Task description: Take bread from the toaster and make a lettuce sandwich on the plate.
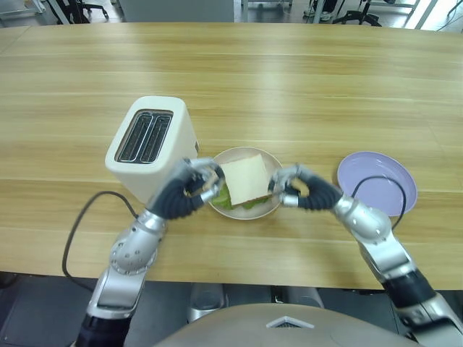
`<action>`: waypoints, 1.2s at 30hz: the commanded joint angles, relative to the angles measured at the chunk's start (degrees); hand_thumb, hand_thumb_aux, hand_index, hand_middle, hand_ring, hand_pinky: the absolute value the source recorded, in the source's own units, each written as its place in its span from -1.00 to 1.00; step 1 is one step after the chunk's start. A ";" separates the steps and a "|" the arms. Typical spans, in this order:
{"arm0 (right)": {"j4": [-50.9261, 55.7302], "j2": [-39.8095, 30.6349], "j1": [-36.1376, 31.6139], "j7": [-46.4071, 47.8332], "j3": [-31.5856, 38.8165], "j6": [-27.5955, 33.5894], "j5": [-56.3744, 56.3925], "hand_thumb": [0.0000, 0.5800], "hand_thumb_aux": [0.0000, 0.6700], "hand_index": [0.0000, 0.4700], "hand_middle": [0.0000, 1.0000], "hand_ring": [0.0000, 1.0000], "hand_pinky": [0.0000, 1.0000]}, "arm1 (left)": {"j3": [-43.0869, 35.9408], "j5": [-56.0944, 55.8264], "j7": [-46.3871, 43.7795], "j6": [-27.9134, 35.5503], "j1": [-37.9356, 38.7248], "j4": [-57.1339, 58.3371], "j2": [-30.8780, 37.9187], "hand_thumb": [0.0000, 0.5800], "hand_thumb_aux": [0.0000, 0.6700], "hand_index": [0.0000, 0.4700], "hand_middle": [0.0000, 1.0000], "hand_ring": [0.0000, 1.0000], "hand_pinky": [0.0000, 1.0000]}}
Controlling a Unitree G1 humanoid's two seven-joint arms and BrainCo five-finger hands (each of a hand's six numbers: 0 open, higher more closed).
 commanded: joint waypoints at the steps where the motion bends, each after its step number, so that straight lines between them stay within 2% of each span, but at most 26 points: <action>1: 0.42 -3.04 3.50 5.52 2.66 0.85 -4.69 1.00 1.00 0.96 1.00 1.00 1.00 | -4.56 4.70 -6.91 -0.65 3.47 4.68 4.81 1.00 1.00 0.96 1.00 1.00 1.00; 8: 6.64 0.15 4.33 -1.09 5.09 -0.54 -23.35 1.00 1.00 0.96 1.00 1.00 1.00 | -12.25 26.77 -4.79 -0.53 1.07 14.44 7.19 1.00 1.00 0.96 1.00 1.00 1.00; 12: 13.26 2.83 0.64 -8.80 8.16 -1.21 -38.04 1.00 1.00 0.96 1.00 1.00 1.00 | -15.31 36.51 -1.51 0.70 -3.59 20.09 6.65 1.00 1.00 0.96 1.00 1.00 1.00; 16: 17.78 5.96 -4.07 -14.24 10.25 -0.77 -46.35 1.00 1.00 0.96 1.00 1.00 1.00 | -17.17 41.55 1.23 1.88 -8.86 25.13 5.70 1.00 1.00 0.96 1.00 1.00 1.00; 25: 40.05 14.26 -20.82 -27.24 14.96 0.34 -57.22 1.00 1.00 0.96 1.00 1.00 1.00 | -21.51 47.84 8.70 4.70 -25.94 41.76 -0.83 1.00 1.00 0.96 1.00 1.00 1.00; 36: 68.90 21.60 -41.83 -40.04 16.79 0.29 -58.66 1.00 1.00 0.96 1.00 1.00 1.00 | -26.51 48.05 20.85 4.39 -49.99 75.23 -8.55 1.00 1.00 0.96 1.00 1.00 1.00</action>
